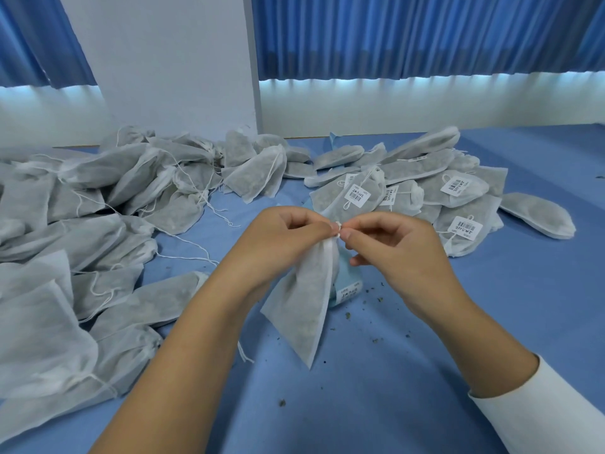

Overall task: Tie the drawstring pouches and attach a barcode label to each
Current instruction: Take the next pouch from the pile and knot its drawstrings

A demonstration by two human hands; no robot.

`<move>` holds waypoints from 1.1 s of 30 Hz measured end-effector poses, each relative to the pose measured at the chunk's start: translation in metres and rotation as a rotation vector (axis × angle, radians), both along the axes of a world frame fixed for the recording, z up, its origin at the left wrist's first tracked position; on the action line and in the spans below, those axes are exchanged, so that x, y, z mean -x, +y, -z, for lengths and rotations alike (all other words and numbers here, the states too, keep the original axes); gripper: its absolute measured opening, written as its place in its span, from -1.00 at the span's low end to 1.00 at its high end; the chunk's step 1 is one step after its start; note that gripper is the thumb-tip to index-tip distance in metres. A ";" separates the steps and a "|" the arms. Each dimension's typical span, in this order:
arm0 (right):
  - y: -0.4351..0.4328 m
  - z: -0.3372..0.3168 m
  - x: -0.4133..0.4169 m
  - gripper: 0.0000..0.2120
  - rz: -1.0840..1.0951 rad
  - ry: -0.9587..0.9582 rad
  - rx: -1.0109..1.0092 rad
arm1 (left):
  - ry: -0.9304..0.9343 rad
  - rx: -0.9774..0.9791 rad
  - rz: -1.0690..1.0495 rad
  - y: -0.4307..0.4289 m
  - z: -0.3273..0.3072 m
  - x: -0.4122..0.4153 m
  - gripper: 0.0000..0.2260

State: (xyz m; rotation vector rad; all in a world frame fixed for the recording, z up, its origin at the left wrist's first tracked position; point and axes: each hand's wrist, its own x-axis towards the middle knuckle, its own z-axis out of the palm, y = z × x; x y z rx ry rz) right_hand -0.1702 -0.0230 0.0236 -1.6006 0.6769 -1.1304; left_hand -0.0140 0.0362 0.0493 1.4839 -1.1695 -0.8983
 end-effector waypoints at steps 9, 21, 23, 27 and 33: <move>0.005 -0.002 0.002 -0.92 0.009 -0.021 0.010 | 0.031 0.021 -0.003 0.002 0.000 -0.001 -0.92; -0.001 -0.001 0.002 -0.89 0.010 -0.106 -0.100 | -0.012 0.013 0.004 0.002 -0.001 0.000 -0.92; -0.002 -0.002 0.001 -0.86 -0.022 -0.121 -0.112 | -0.015 0.009 0.016 0.002 -0.002 0.000 -0.91; -0.003 -0.002 0.001 -0.83 -0.075 -0.164 -0.125 | -0.013 -0.001 0.096 0.003 -0.001 0.002 -0.90; -0.003 -0.001 0.002 -0.88 -0.035 -0.172 -0.060 | 0.002 0.010 0.134 0.004 -0.002 0.000 -0.87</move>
